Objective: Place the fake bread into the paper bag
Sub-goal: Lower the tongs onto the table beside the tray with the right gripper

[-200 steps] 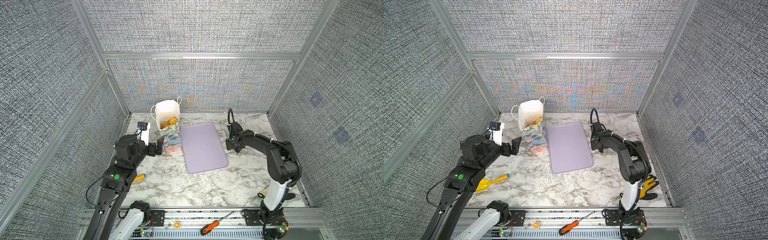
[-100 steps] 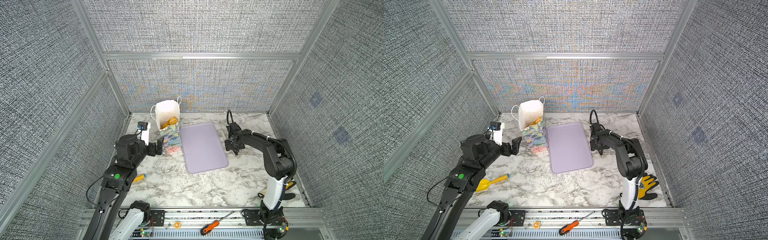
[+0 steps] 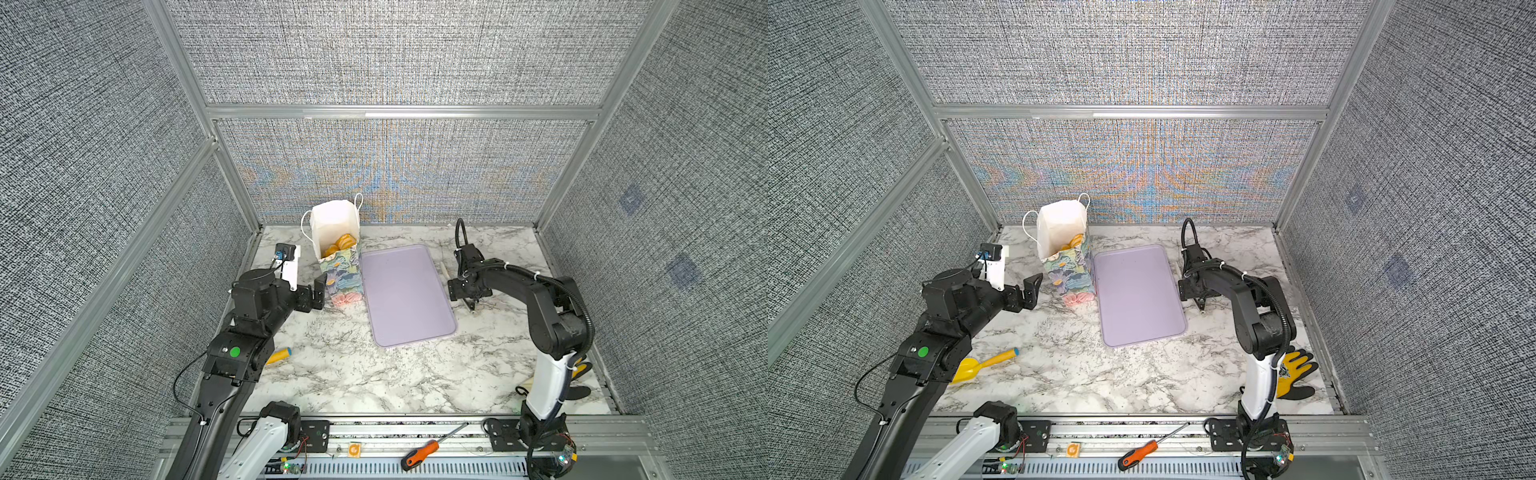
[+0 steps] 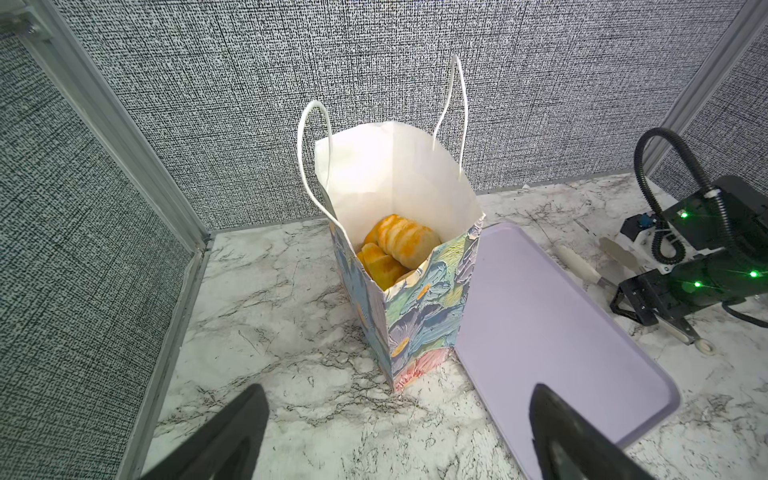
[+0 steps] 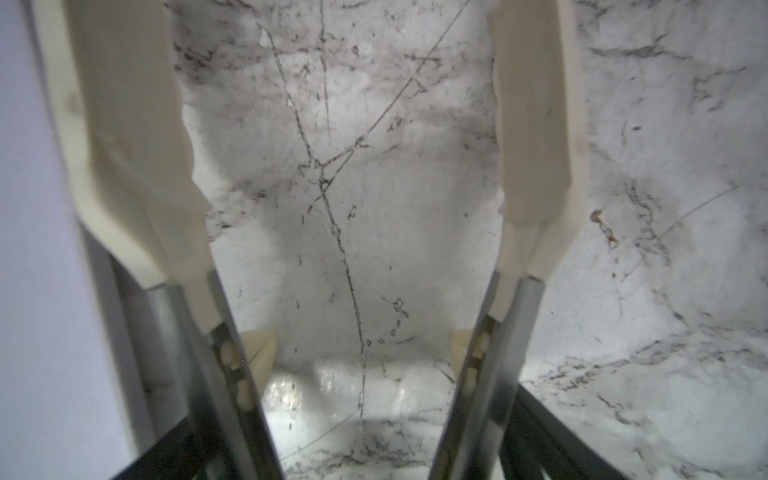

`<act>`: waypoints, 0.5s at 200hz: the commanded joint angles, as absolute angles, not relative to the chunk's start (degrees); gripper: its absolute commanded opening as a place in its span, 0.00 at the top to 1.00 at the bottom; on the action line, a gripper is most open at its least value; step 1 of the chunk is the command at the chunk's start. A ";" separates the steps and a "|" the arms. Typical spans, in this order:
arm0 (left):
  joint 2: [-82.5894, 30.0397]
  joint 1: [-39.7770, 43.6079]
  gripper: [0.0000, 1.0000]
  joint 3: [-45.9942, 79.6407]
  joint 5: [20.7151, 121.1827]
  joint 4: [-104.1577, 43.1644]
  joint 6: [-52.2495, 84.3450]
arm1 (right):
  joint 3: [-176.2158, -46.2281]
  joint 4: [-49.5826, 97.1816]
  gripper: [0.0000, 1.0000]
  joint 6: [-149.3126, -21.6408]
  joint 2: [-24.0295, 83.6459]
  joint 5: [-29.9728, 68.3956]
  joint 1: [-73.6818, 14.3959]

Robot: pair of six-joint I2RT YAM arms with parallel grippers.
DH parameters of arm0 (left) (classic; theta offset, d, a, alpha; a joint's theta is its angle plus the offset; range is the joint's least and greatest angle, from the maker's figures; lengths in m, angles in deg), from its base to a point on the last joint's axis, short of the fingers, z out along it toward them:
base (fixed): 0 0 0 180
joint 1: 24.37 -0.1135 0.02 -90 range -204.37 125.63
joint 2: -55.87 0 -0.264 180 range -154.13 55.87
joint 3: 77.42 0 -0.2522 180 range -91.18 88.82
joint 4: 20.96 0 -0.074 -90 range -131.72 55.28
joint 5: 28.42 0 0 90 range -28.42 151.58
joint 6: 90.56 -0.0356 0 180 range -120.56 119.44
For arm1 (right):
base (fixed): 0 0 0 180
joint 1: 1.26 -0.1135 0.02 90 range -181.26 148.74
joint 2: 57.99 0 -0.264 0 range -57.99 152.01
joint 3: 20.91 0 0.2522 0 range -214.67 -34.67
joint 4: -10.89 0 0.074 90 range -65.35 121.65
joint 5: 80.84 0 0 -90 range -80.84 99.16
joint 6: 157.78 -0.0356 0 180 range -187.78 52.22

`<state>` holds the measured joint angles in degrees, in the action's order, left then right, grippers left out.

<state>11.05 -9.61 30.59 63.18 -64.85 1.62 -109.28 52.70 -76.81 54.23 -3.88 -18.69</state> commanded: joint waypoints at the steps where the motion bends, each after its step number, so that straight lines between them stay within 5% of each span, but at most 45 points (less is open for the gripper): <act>1: 11.29 -9.70 0.01 31.15 62.19 -63.65 2.42 | -108.57 53.58 0.09 -76.84 53.27 -2.89 -18.91; 100: 11.75 -9.70 0.01 39.61 54.57 -57.28 11.10 | -93.57 38.92 0.03 -71.34 33.78 -5.13 -19.01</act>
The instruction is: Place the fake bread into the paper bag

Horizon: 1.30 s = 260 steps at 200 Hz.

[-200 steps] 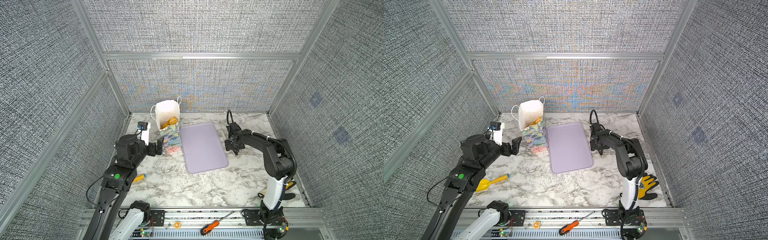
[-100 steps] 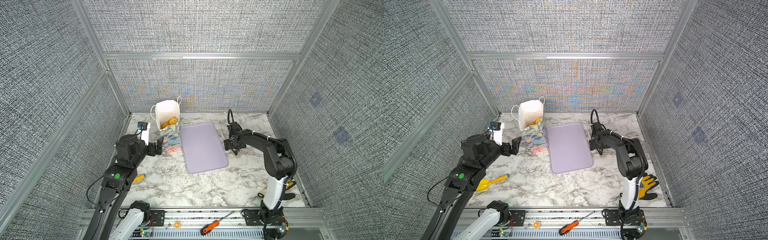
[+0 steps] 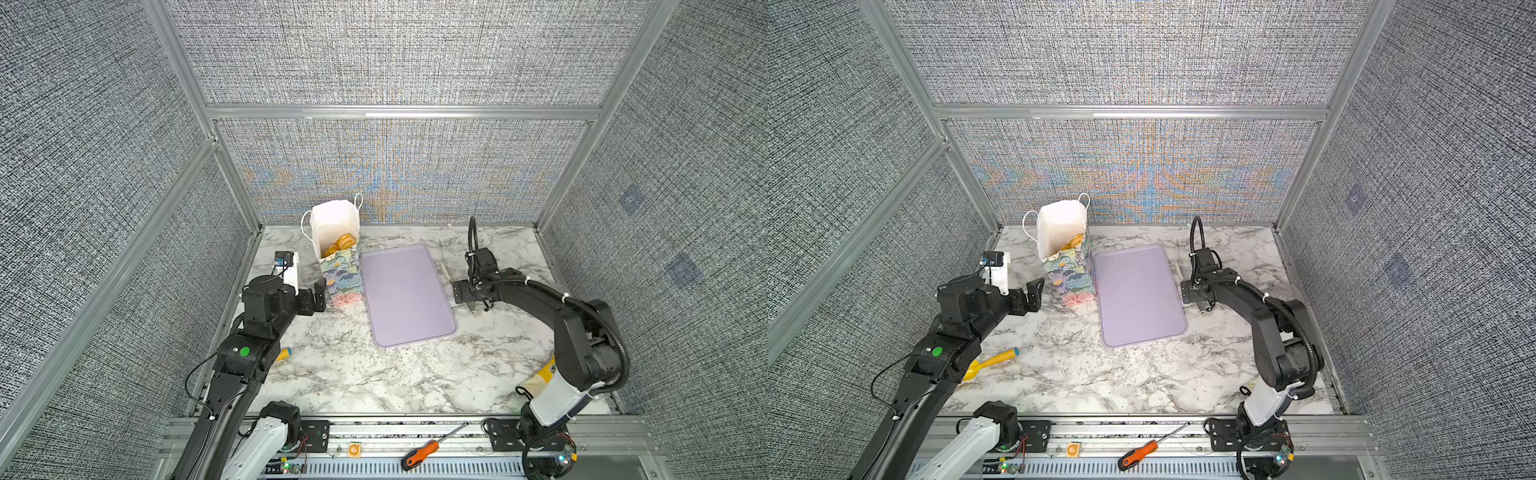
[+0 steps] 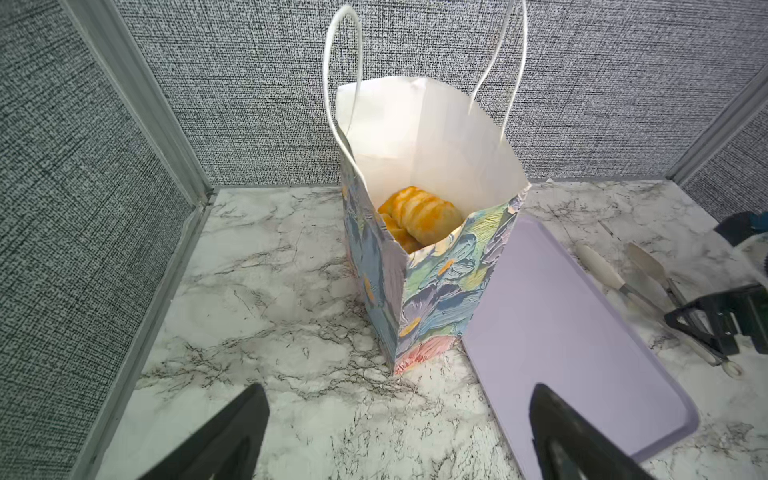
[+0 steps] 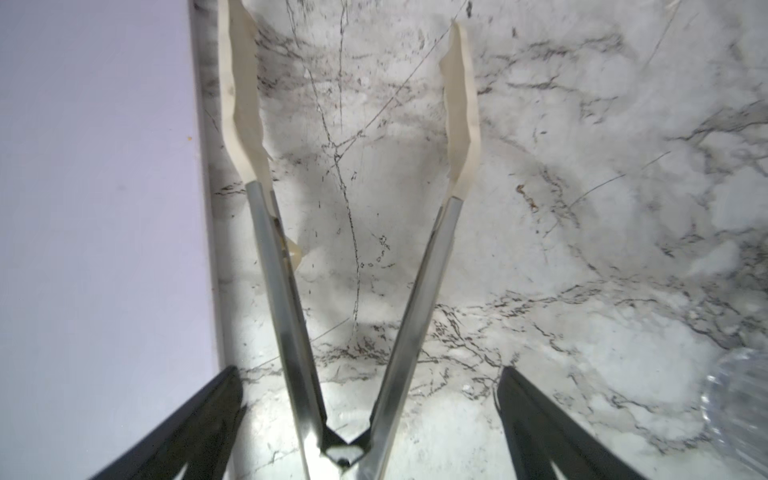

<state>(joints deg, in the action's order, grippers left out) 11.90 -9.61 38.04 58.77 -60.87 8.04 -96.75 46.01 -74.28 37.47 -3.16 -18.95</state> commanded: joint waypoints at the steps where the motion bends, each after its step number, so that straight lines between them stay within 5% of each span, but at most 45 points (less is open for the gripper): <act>1: 11.75 -9.65 0.01 39.65 54.38 -57.20 11.16 | -93.34 38.55 0.03 -71.19 33.51 -5.24 -18.97; 67: 14.06 -9.70 0.00 48.72 41.36 -49.95 16.84 | -71.39 7.78 0.01 -66.26 23.39 -15.21 -15.79; 149: 14.37 -9.70 0.01 62.41 26.66 -37.62 19.11 | -56.87 -24.69 0.01 -63.53 25.44 -11.09 -8.37; 260: 9.42 -9.87 0.01 77.99 23.37 0.64 3.10 | -53.14 -33.75 0.01 -70.09 30.52 1.34 -0.08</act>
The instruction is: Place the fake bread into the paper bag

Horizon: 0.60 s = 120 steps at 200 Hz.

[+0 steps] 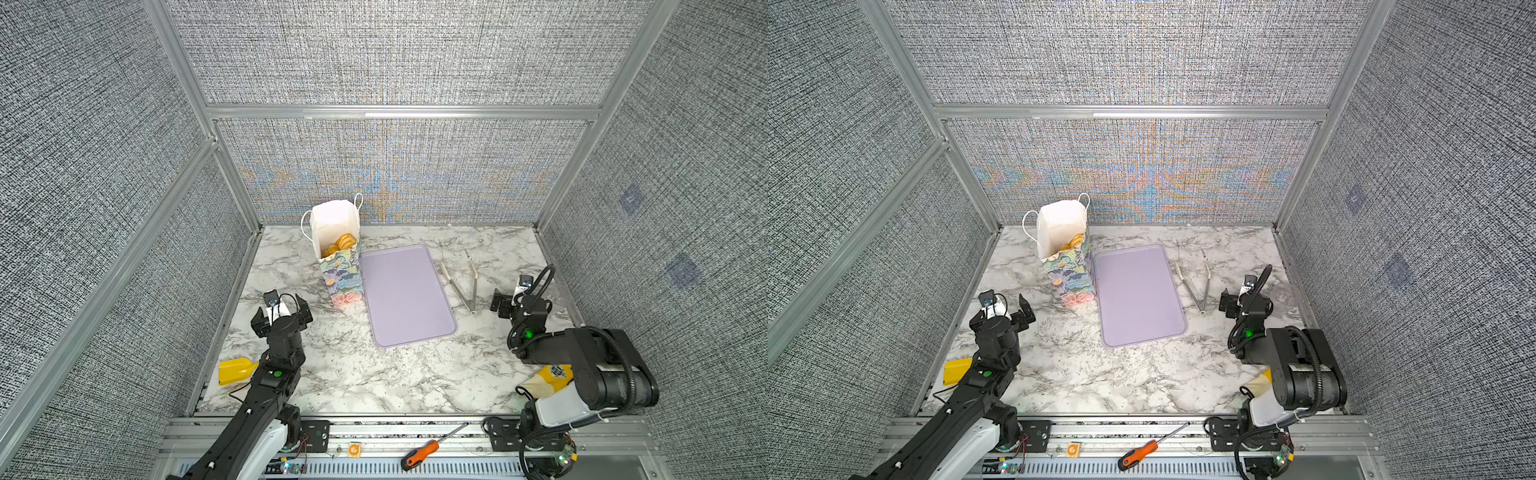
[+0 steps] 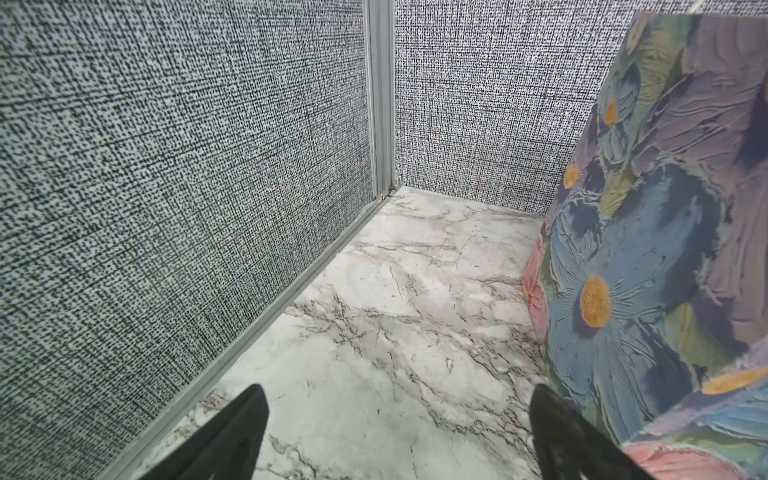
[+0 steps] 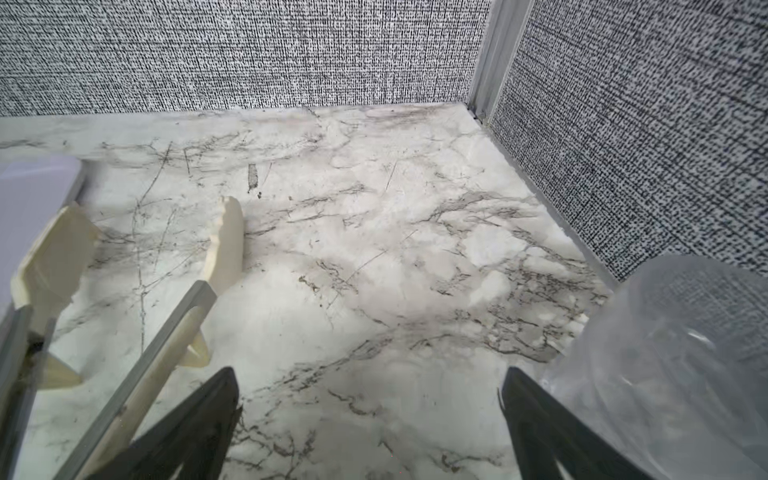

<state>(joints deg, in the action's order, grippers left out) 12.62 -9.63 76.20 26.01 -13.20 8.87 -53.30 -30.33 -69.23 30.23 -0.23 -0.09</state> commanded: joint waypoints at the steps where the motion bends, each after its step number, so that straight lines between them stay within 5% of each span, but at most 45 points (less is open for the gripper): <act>1: 9.22 -9.87 0.01 78.09 23.36 1.11 2.85 | -53.18 -33.99 0.01 -70.07 30.61 1.34 -0.06; 120: -21.37 -15.06 0.01 84.40 34.09 44.24 -3.98 | -53.12 -33.97 0.01 -70.23 30.46 1.78 0.23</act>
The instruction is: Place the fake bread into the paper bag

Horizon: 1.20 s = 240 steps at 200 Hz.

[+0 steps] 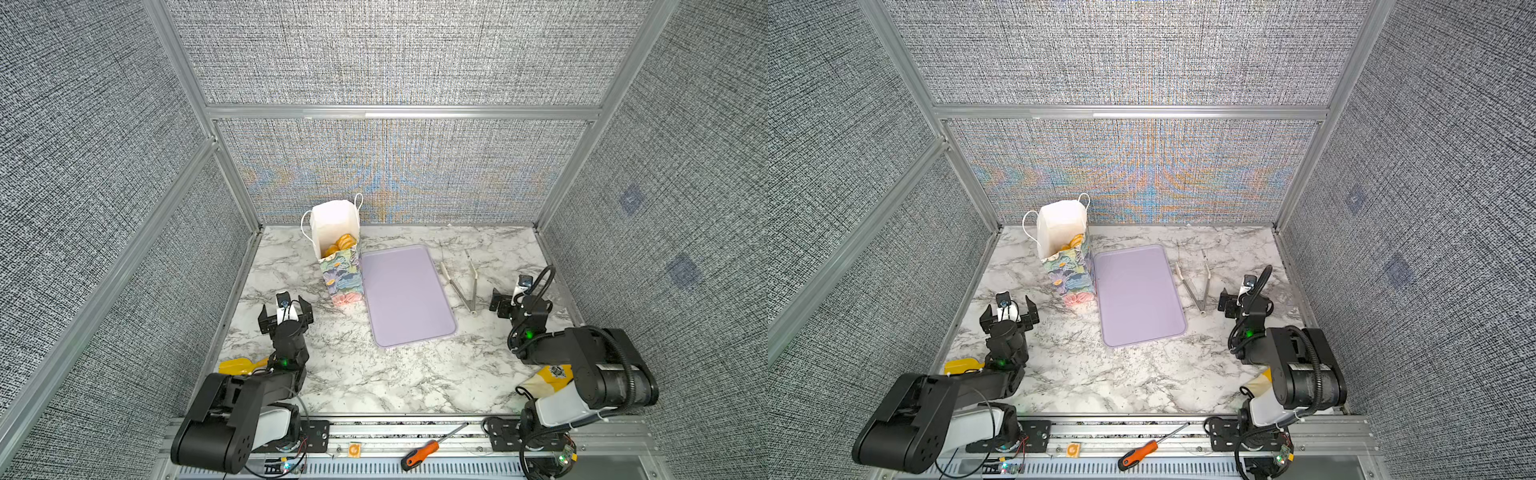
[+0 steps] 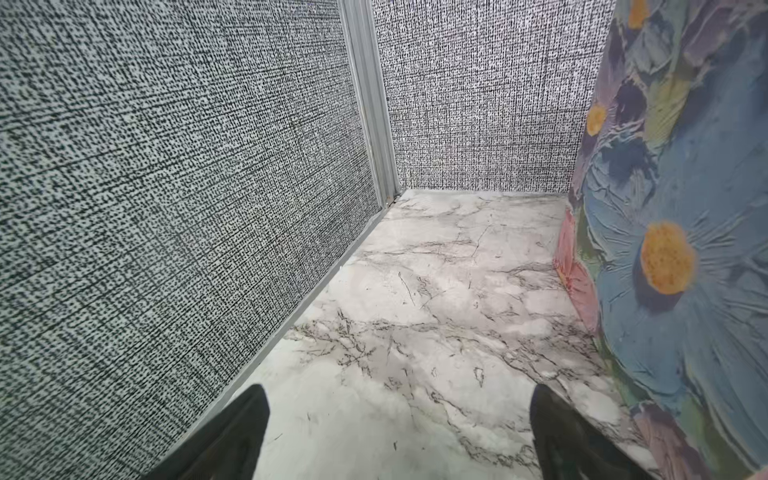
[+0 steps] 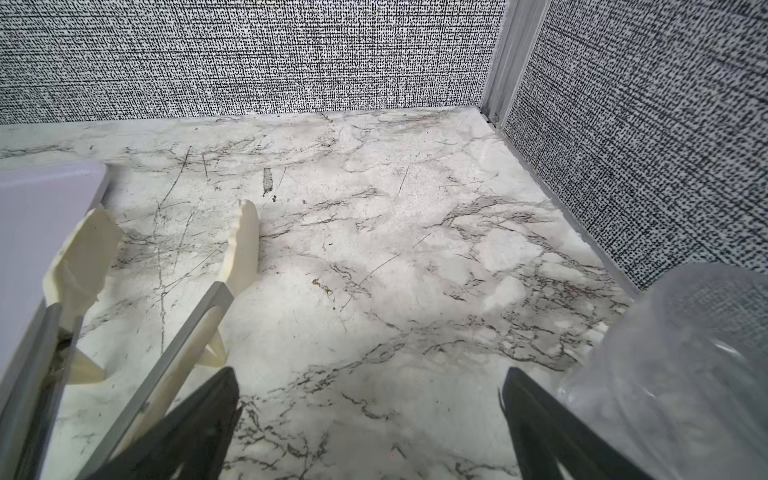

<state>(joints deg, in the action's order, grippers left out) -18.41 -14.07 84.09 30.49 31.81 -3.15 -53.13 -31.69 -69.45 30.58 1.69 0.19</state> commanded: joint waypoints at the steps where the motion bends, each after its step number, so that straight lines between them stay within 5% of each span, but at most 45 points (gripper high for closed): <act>1: -21.43 -15.15 0.01 84.37 34.17 44.23 -3.85 | -53.08 -33.97 0.01 -70.19 30.48 1.78 0.23; 74: -34.58 -18.66 0.00 84.35 45.39 56.80 -3.51 | -53.21 -34.00 0.01 -70.30 30.60 1.86 0.25; 99: -31.57 -19.36 0.00 79.71 46.14 42.83 -0.94 | -53.20 -33.97 0.01 -70.25 30.60 1.86 0.32; 240: -32.20 -20.33 0.01 79.69 47.87 43.97 -1.36 | -53.11 -33.97 0.01 -70.16 30.51 1.85 0.27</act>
